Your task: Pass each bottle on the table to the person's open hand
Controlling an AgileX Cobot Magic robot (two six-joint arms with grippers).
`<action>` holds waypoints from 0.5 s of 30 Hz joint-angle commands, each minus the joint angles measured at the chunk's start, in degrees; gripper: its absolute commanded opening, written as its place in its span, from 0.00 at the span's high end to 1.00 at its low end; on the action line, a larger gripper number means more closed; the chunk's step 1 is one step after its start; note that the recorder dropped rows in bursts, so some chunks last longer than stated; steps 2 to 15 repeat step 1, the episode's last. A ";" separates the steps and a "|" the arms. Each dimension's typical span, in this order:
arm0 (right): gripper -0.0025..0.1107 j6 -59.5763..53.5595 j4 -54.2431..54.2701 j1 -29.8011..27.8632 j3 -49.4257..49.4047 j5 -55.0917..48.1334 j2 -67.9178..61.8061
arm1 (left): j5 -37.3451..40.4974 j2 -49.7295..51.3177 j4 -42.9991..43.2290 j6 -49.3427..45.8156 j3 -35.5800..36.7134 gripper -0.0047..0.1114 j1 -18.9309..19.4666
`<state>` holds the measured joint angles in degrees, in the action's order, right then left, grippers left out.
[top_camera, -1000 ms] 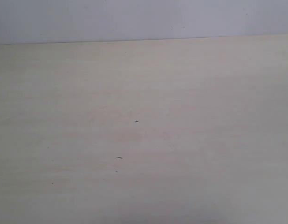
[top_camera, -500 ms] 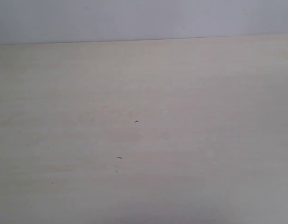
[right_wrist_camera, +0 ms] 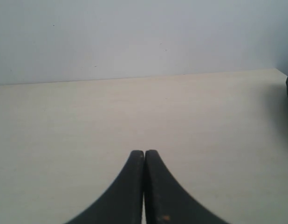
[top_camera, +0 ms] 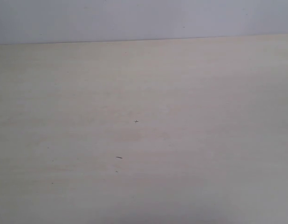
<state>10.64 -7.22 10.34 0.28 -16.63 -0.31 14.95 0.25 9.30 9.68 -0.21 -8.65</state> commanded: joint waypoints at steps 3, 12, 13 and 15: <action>0.97 0.01 -0.41 -0.43 -0.28 0.47 0.31 | -0.20 -0.25 0.38 0.39 0.21 0.96 0.17; 0.97 0.01 -0.41 -0.43 -0.28 0.47 0.31 | -0.20 -0.25 0.38 0.39 0.21 0.96 0.17; 0.97 0.01 -0.41 -0.43 -0.28 0.47 0.31 | -0.20 -0.25 0.38 0.39 0.21 0.96 0.17; 0.97 0.01 -0.41 -0.43 -0.28 0.47 0.31 | -0.20 -0.25 0.38 0.39 0.21 0.96 0.17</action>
